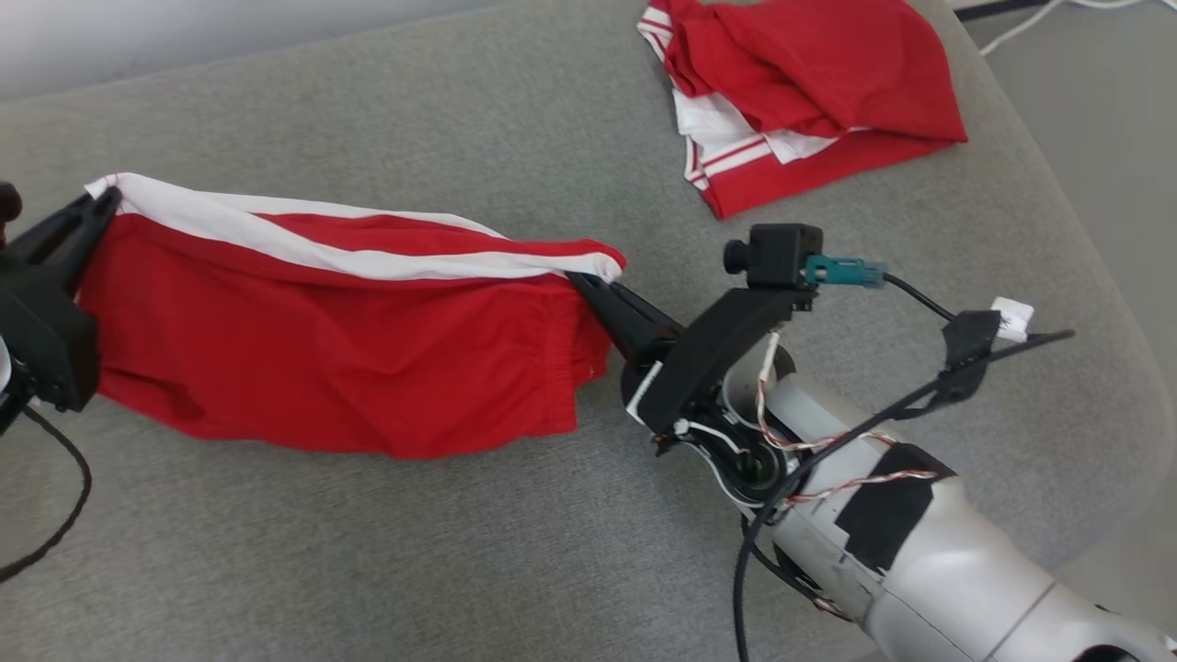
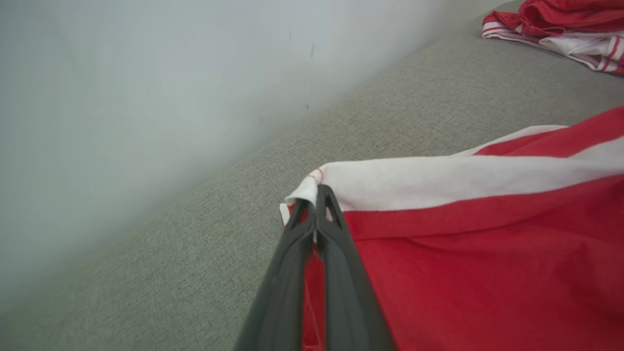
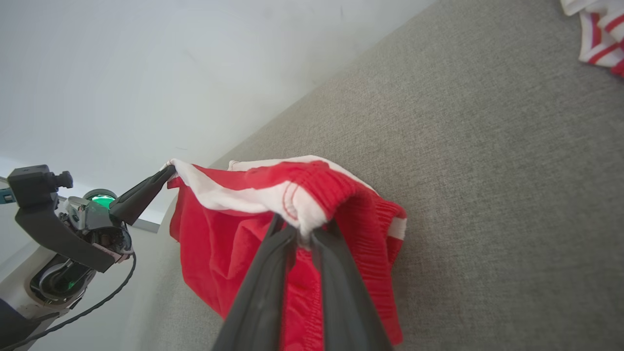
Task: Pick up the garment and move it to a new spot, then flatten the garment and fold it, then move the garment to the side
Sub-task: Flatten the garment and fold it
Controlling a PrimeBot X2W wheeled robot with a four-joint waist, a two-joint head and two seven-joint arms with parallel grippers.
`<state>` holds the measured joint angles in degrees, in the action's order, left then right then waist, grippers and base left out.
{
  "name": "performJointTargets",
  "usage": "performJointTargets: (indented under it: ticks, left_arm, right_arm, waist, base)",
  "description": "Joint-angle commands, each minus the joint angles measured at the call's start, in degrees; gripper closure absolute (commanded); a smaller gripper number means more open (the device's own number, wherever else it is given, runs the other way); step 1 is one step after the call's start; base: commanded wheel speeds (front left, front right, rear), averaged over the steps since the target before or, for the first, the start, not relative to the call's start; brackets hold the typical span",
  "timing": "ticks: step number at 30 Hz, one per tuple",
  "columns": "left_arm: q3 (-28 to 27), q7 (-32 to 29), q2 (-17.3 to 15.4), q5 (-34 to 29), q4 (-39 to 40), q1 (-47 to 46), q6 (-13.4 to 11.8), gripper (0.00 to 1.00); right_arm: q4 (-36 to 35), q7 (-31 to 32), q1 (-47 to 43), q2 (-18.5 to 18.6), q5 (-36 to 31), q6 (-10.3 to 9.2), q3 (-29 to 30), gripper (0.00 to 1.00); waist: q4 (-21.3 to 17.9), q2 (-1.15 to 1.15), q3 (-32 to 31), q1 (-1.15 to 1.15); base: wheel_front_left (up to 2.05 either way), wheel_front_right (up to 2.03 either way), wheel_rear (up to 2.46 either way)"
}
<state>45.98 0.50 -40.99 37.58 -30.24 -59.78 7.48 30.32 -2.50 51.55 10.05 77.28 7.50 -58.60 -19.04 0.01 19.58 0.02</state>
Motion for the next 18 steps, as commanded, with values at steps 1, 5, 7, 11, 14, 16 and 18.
performJointTargets:
  ticks: [1, 5, 7, 11, 14, 16, 18]
  left_arm:
    - [0.97, 0.44, -0.39, 1.06, -0.91, -0.96, -0.04, 1.0]
    - [3.95, 1.41, -0.47, 2.62, -4.3, -3.05, -0.04, 1.0]
    - [5.42, 2.13, -0.52, 3.37, -5.62, -3.9, -0.04, 1.0]
    - [8.21, 3.97, -0.28, 4.1, -8.24, -4.84, -0.04, 0.6]
    - [9.83, 6.43, 0.69, 4.81, -9.6, -4.39, -0.04, 0.0]
    - [10.55, 8.36, 1.3, 5.66, -10.2, -3.68, -0.04, 0.0]
    - [11.0, 10.21, 1.93, 6.61, -10.74, -3.03, -0.03, 0.0]
  right_arm:
    - [0.33, -0.18, 1.11, -0.77, -0.13, -0.03, -0.28, 1.0]
    - [2.79, -1.01, 2.28, -2.31, 0.1, -0.03, -0.75, 1.0]
    - [4.2, -1.73, 2.94, -3.06, -0.07, -0.03, -0.96, 1.0]
    - [6.34, -2.4, 3.61, -3.95, -0.42, -0.03, -2.16, 0.0]
    - [6.17, -3.67, 3.36, -2.88, -1.25, -0.03, -3.24, 0.0]
    - [5.52, -4.49, 2.43, -1.3, -2.05, -0.03, -4.08, 0.0]
    - [4.46, -5.78, 0.99, 0.35, -1.99, -0.03, -4.18, 0.0]
  waist:
    - [-1.65, -0.01, 1.64, -0.02]
    - [-2.44, -0.01, 2.11, -0.02]
    - [-2.71, -0.01, 2.27, -0.02]
    - [-2.69, -0.01, 2.1, -0.02]
    - [-1.9, -0.01, 0.92, -0.02]
    - [-1.1, -0.01, -0.26, -0.02]
    - [-0.18, -0.01, -1.6, -0.02]
  base:
    - [0.0, 0.0, 0.0]
    - [0.0, 0.0, 0.0]
    - [0.0, 0.0, 0.0]
    - [0.0, 0.0, 0.0]
    - [0.0, 0.0, 0.0]
    - [0.0, 0.0, 0.0]
    - [0.0, 0.0, 0.0]
